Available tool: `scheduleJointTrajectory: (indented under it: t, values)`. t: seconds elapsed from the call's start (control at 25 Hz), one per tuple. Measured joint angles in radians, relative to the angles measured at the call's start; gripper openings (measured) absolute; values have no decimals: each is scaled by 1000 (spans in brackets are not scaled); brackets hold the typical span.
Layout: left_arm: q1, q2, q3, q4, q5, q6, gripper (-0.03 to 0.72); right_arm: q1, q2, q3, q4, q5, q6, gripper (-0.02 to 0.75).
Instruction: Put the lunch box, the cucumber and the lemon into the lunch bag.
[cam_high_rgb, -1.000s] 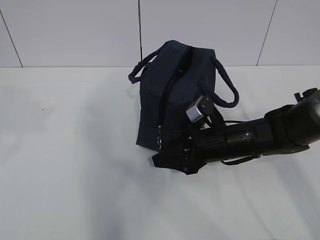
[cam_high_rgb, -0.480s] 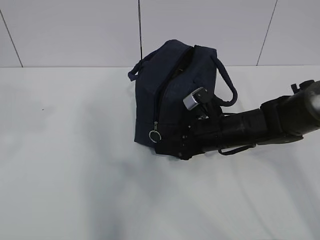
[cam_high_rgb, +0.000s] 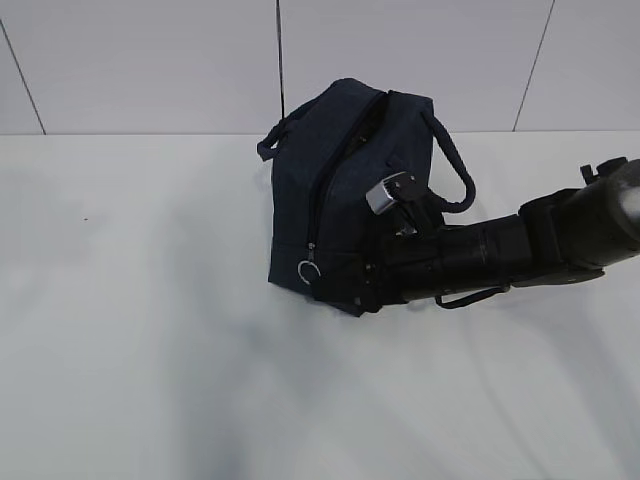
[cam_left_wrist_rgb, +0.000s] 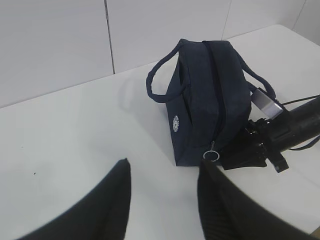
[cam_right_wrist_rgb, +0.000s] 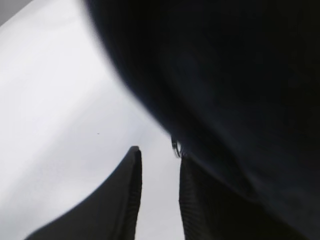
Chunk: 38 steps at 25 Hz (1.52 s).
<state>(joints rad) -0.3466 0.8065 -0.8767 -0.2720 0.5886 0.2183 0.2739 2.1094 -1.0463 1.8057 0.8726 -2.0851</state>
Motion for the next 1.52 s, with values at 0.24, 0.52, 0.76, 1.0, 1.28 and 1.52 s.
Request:
scheduleJointTrajectory:
  t: [0.24, 0.52, 0.76, 1.0, 1.28, 1.52]
  values:
    - [0, 58, 0, 0, 12, 0, 317, 0, 0, 0, 0, 13, 2, 196]
    - [0, 313, 0, -88, -20, 74, 317, 0, 0, 0, 0, 19, 2, 195]
    - [0, 506, 0, -283, -153, 273, 333, 0, 0, 0, 0, 20, 3, 195]
    - [0, 667, -63, -470, -238, 365, 349, 0, 0, 0, 0, 34, 5, 195]
    - [0, 927, -257, -703, -237, 369, 349, 0, 0, 0, 0, 50, 5, 195]
    - [0, 1140, -401, -877, -209, 369, 349, 0, 0, 0, 0, 51, 5, 195]
